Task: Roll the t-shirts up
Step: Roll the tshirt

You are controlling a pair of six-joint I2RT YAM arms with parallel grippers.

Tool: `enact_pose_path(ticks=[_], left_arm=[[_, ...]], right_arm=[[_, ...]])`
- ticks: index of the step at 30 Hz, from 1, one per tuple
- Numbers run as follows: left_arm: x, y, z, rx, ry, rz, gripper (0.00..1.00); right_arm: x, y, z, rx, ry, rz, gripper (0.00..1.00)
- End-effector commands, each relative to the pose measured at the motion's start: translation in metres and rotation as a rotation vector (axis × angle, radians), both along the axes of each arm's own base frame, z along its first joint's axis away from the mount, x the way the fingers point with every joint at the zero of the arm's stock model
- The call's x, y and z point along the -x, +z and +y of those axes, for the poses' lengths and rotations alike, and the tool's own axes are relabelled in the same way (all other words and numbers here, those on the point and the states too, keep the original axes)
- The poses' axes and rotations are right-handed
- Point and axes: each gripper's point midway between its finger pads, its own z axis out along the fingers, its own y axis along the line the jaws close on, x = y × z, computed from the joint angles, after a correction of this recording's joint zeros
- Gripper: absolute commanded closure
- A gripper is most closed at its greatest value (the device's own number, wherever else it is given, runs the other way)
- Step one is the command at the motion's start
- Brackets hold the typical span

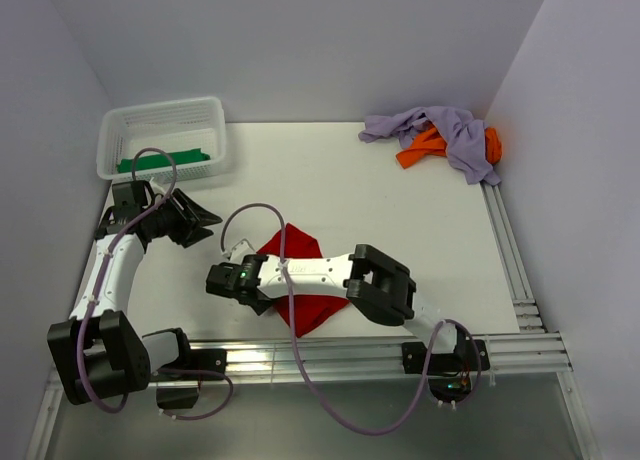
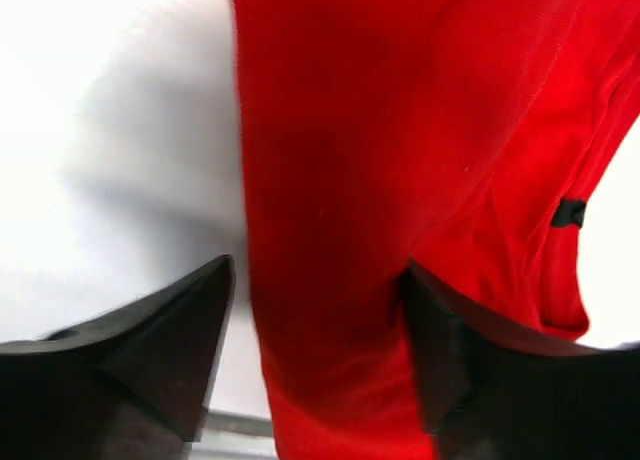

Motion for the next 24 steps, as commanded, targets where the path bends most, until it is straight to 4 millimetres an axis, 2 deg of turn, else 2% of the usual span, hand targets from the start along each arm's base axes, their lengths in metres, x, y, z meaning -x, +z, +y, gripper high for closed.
enact_pose_path(ticks=[1,6,8,9,13,14,17,19,20,21,22,24], left_arm=[[-0.004,0.009,0.003,-0.021,-0.013,-0.044,0.45],[-0.002,0.004,0.004,-0.021,-0.011,-0.034,0.45],[-0.001,0.001,0.004,-0.020,-0.011,-0.028,0.45],[-0.001,0.000,0.003,-0.018,-0.017,-0.027,0.45],[0.000,-0.002,0.002,-0.018,-0.026,-0.022,0.45],[0.001,-0.004,0.002,-0.016,-0.026,-0.019,0.45],[0.002,-0.007,0.001,-0.007,-0.033,-0.013,0.45],[0.002,-0.009,0.001,-0.003,-0.031,-0.015,0.45],[0.003,-0.010,0.000,-0.002,-0.033,-0.016,0.45],[0.003,-0.012,0.000,-0.001,-0.033,-0.013,0.45],[0.003,-0.011,-0.001,0.006,-0.037,-0.017,0.45],[0.005,-0.014,-0.003,0.013,-0.040,-0.012,0.45]], right_arm=[[-0.007,-0.001,-0.008,0.038,-0.031,-0.063,0.33],[-0.011,-0.007,-0.014,0.068,-0.034,-0.092,0.59],[-0.011,-0.008,-0.011,0.060,-0.031,-0.088,0.78],[-0.011,-0.004,-0.004,0.019,-0.020,-0.088,1.00],[-0.008,0.014,0.012,-0.126,0.011,-0.045,1.00],[-0.002,0.018,0.017,-0.202,0.022,0.001,1.00],[-0.007,0.025,0.015,-0.358,0.003,0.059,1.00],[-0.009,0.024,0.012,-0.462,-0.012,0.166,1.00],[-0.006,0.020,0.001,-0.492,-0.017,0.204,1.00],[-0.005,0.026,0.012,-0.588,0.007,0.264,1.00],[-0.018,0.027,0.005,-0.628,-0.021,0.287,1.00],[-0.020,0.028,0.006,-0.730,0.006,0.359,1.00]])
